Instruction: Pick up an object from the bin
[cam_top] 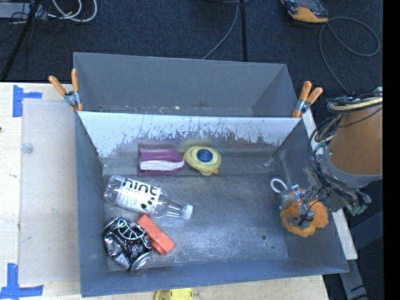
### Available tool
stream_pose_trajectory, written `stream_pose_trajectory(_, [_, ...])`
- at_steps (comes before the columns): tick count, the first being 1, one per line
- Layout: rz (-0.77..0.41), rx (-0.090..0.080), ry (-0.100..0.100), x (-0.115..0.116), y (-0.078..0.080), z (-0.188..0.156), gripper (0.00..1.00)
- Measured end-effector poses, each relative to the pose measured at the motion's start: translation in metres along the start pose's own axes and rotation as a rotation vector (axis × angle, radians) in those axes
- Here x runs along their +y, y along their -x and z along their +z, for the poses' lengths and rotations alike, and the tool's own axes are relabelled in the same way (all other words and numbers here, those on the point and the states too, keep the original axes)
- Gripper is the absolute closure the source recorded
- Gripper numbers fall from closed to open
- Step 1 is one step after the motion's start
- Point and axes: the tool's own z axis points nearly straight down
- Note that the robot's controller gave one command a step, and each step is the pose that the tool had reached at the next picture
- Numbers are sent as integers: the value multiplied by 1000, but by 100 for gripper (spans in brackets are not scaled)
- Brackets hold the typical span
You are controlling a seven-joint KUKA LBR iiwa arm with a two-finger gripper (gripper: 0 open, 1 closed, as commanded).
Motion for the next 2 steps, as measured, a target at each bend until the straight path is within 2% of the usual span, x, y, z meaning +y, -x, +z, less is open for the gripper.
stream_pose_trajectory(1, [-10,7,6,14,1,-39,100])
stream_pose_trajectory(2, [-6,2,3,11,6,-102,100])
